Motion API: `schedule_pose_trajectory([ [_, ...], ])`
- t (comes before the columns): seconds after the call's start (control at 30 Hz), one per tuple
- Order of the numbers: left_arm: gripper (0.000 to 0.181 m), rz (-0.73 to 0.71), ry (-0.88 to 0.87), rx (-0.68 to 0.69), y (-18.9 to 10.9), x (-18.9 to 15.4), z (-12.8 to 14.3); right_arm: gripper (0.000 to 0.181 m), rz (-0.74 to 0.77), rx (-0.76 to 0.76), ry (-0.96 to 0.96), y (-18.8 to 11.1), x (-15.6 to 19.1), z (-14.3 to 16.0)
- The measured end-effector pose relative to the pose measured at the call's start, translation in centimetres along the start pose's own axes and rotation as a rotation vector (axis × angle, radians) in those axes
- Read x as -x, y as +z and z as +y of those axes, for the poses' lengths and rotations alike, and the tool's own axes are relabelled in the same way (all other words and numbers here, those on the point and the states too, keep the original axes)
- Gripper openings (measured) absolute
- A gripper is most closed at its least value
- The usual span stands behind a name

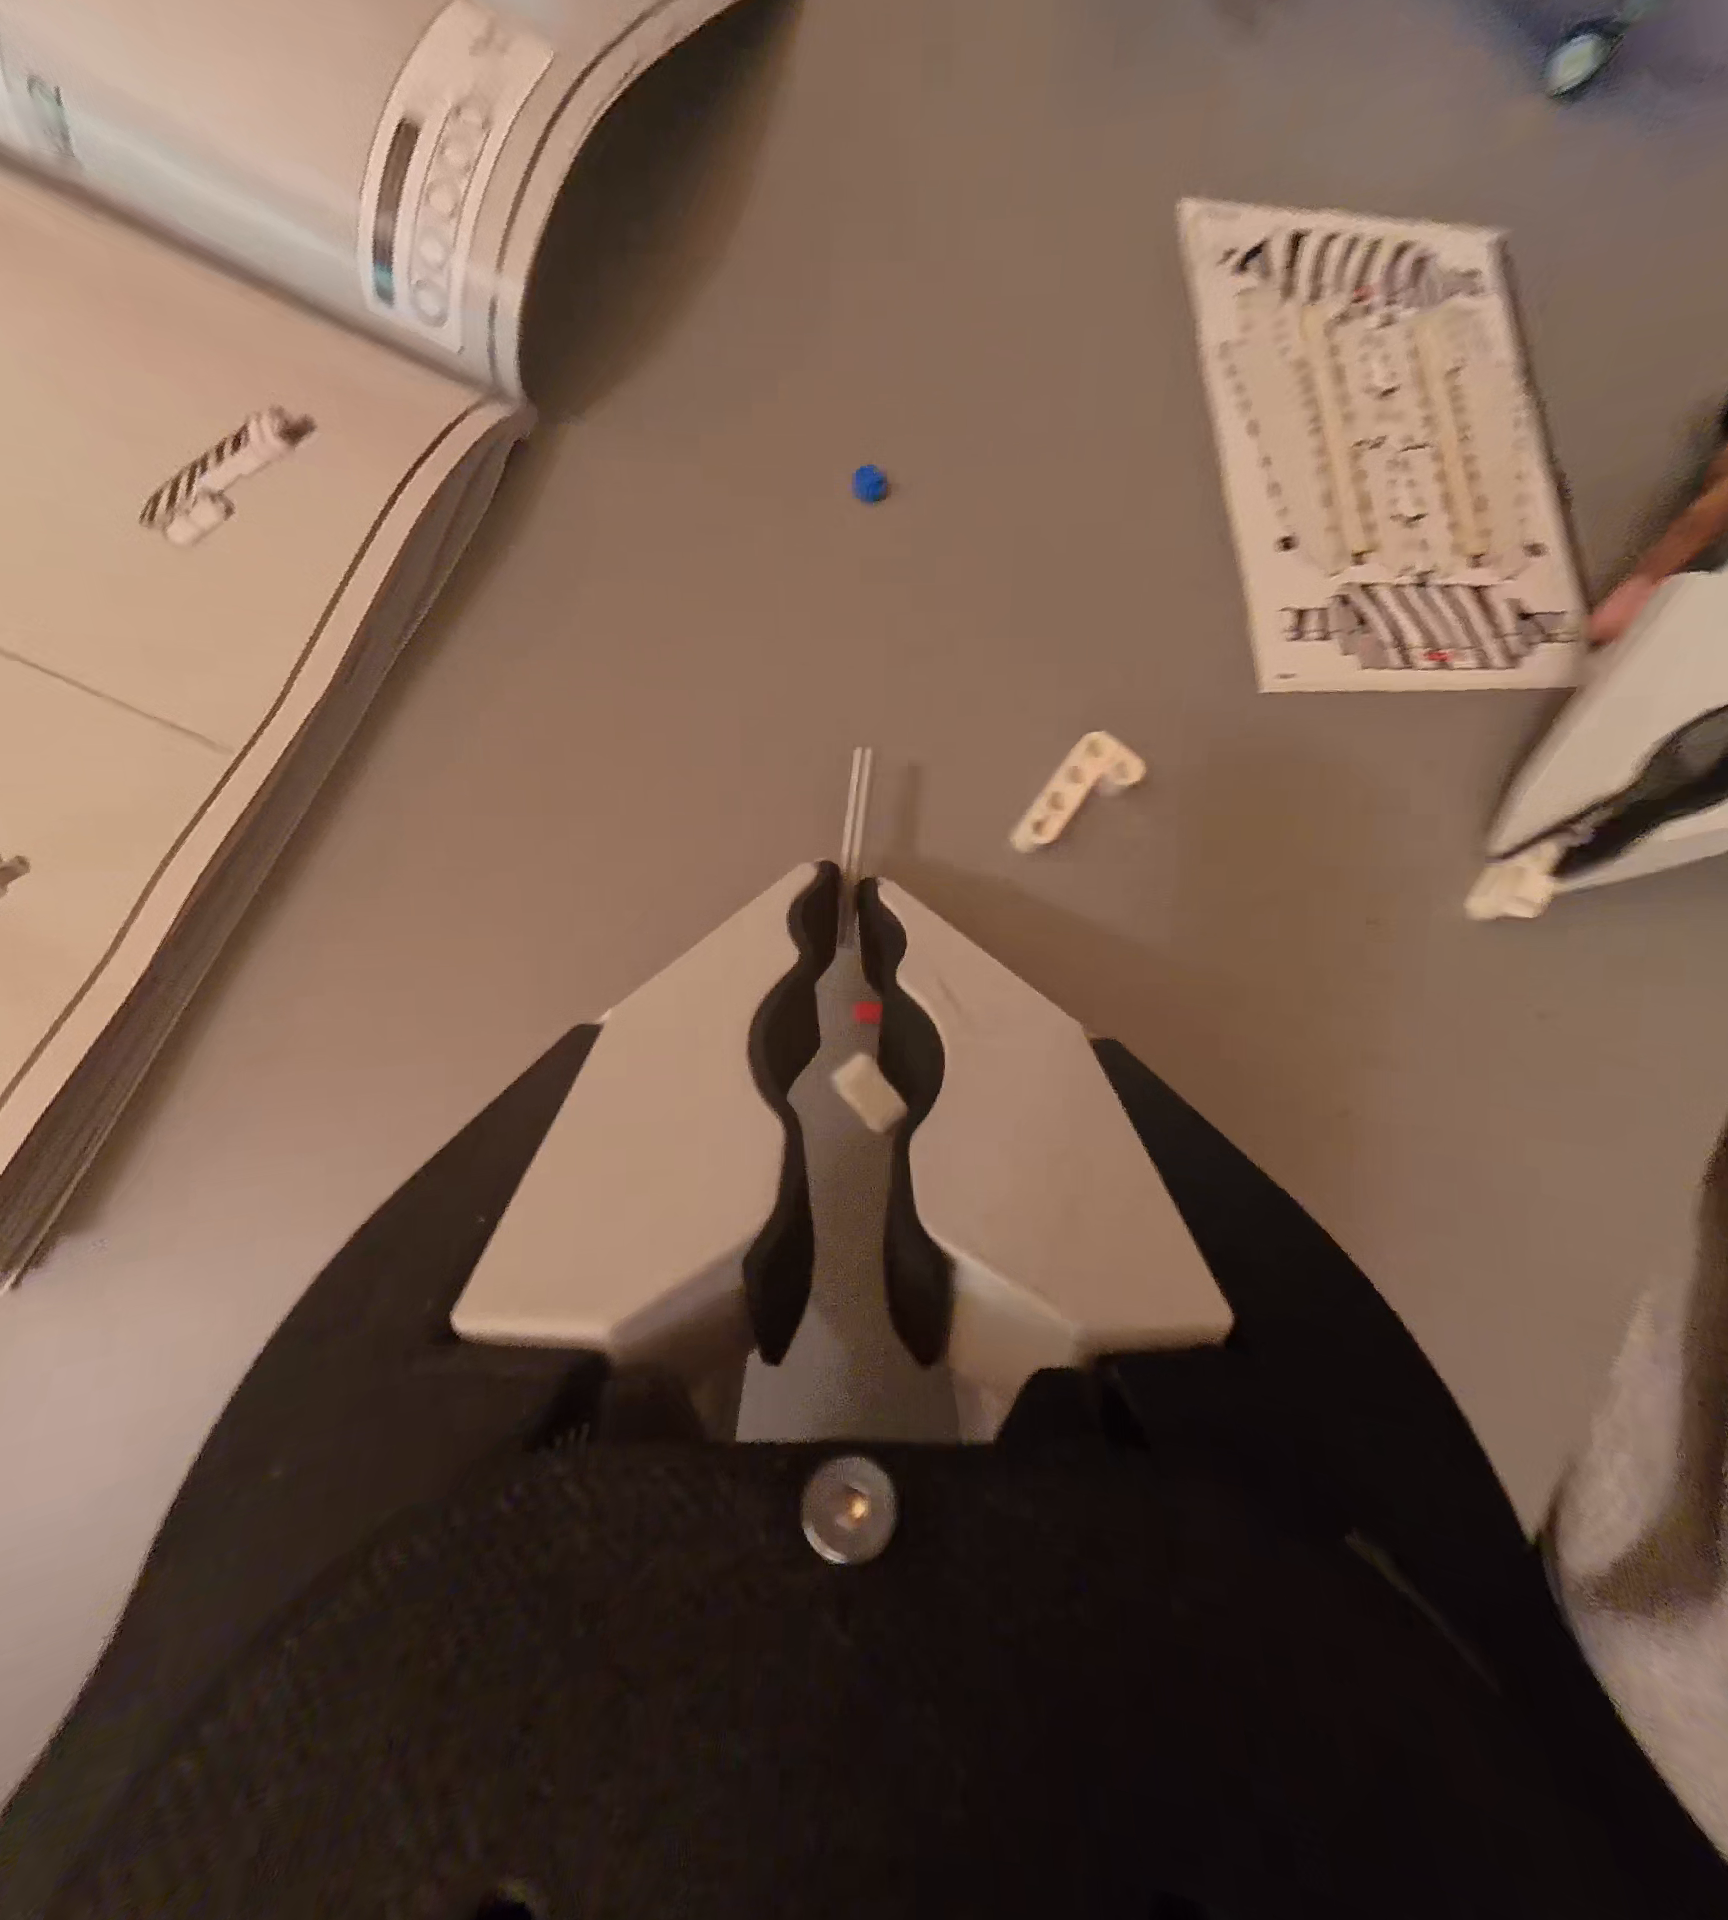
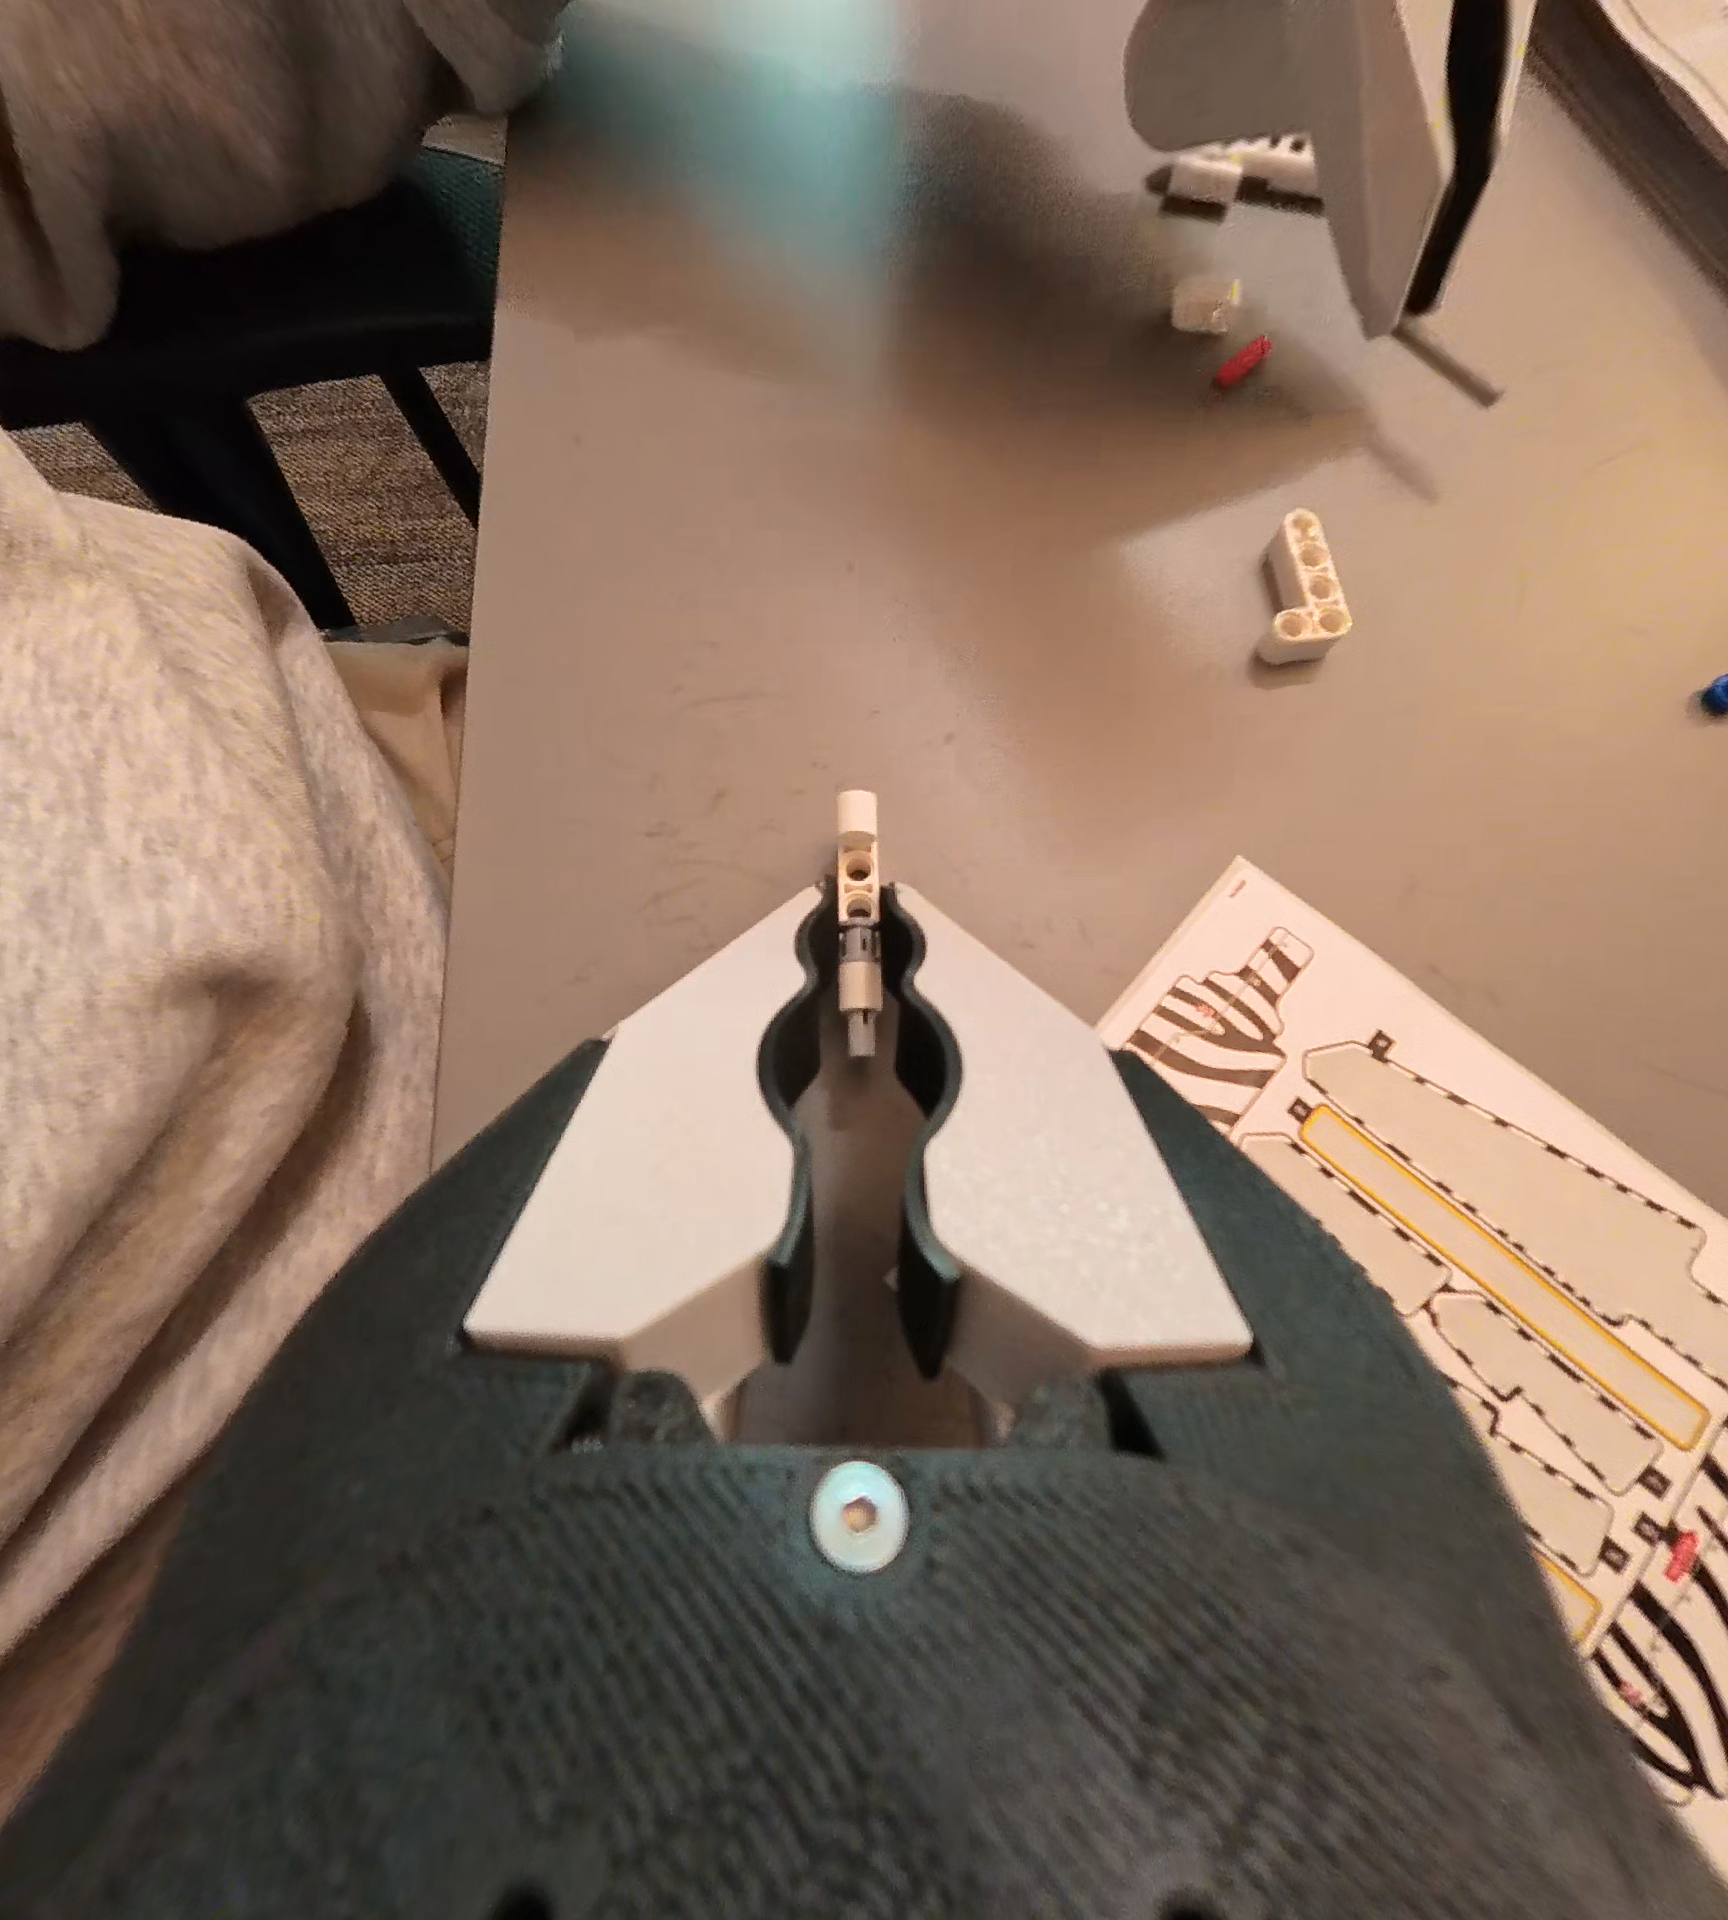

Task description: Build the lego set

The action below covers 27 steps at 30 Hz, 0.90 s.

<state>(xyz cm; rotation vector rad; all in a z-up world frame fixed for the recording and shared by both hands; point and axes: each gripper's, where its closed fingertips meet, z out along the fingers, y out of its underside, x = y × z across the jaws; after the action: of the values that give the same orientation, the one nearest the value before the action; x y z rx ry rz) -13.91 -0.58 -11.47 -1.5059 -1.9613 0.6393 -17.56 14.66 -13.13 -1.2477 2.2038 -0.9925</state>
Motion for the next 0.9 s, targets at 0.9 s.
schedule_pose_trajectory([
  [0.9, 0.003, 0.236, 0.467, 0.278, 0.3, -13.5, 3.9, 0.006, 0.121, 0.000, -0.076, -0.5, 0.5, 0.6],
])
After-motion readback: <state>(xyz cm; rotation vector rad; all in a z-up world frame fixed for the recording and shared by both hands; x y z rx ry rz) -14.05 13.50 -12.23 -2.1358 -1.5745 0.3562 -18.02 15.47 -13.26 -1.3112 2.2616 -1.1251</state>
